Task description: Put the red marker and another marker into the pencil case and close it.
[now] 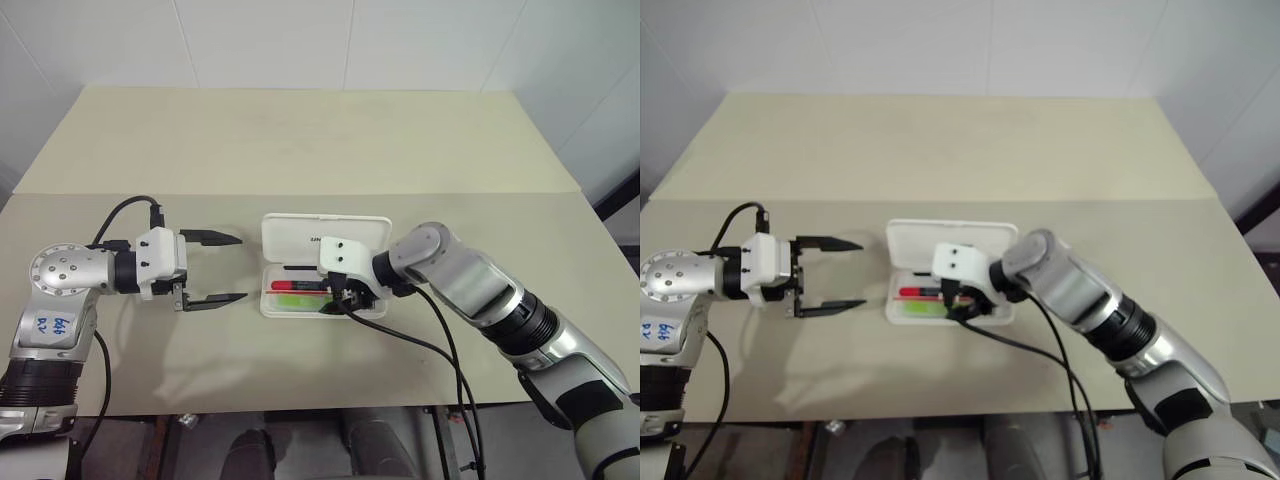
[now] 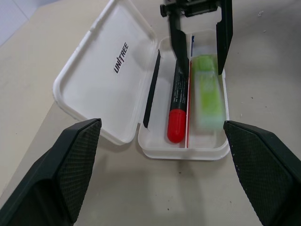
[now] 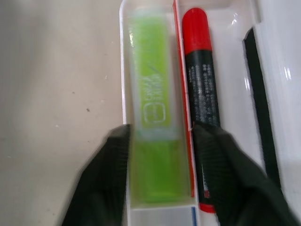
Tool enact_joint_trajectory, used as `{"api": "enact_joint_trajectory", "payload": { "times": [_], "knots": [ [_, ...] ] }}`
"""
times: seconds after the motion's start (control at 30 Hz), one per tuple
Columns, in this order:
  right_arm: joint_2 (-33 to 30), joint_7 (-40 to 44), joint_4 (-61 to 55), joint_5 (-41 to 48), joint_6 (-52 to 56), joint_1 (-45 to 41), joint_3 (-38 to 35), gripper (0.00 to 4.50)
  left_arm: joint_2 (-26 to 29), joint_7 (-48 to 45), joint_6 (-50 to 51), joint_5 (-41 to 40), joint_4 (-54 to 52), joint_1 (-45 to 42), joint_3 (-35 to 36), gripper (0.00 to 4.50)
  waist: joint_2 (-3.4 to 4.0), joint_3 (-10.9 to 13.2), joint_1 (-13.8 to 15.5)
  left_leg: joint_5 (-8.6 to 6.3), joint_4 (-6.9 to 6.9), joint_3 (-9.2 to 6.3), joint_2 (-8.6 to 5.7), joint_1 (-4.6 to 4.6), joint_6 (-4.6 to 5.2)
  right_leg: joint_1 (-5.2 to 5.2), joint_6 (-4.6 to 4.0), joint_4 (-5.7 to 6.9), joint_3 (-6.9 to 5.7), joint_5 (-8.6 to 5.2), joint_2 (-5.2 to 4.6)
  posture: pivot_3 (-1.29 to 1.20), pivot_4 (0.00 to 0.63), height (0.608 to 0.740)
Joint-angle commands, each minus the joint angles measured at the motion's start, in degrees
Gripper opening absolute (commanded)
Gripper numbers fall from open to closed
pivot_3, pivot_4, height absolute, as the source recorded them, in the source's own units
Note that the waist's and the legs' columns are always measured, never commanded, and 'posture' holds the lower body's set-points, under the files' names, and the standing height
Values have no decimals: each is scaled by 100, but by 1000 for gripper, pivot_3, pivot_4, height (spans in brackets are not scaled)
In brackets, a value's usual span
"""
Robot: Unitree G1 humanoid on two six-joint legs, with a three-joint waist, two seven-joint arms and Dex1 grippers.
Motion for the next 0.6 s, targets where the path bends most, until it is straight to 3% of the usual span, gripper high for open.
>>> {"api": "enact_joint_trajectory", "payload": {
  "times": [0.03, 0.1, 0.3, 0.47, 0.6],
  "knots": [
    [173, -152, 210, -100, -227, -281, -269, 3760, 84, 44, -18, -89, -138, -24, 149, 4500, 1, 1, -2, 0, 0, 0, 0, 0, 0, 0, 0, 1, 0, 0, 0, 0, 150, 740],
    [243, -146, 287, -45, -255, -399, -401, 4423, 71, 45, -23, -79, -119, -62, 126, 4500, 1, 1, 4, 0, 0, 0, 0, -1, 0, 0, 0, 1, 0, 0, 0, 0, 150, 740],
    [87, 55, 29, 311, -24, -420, -855, 4423, 29, 18, -45, -60, -71, -177, 52, 4500, 1, 1, 15, -1, -8, -5, 0, -2, -2, 0, 11, -5, -8, 5, -1, 0, 150, 740],
    [-743, 313, -885, 793, 614, 176, -1204, 4423, -24, -17, -58, -58, -20, -285, -46, 4500, 2, 1, 57, -1, -23, -16, 1, -10, -2, 0, 13, -19, -21, 1, -4, 0, 150, 740],
    [-1528, 218, -1652, 1458, 1764, 901, -2082, 4466, -125, -103, -92, -40, 127, -454, -186, 4500, 2, 1, 152, -5, -28, -15, 0, -13, -4, 0, 15, -33, -22, -2, -6, 0, 150, 740]
  ]
}}
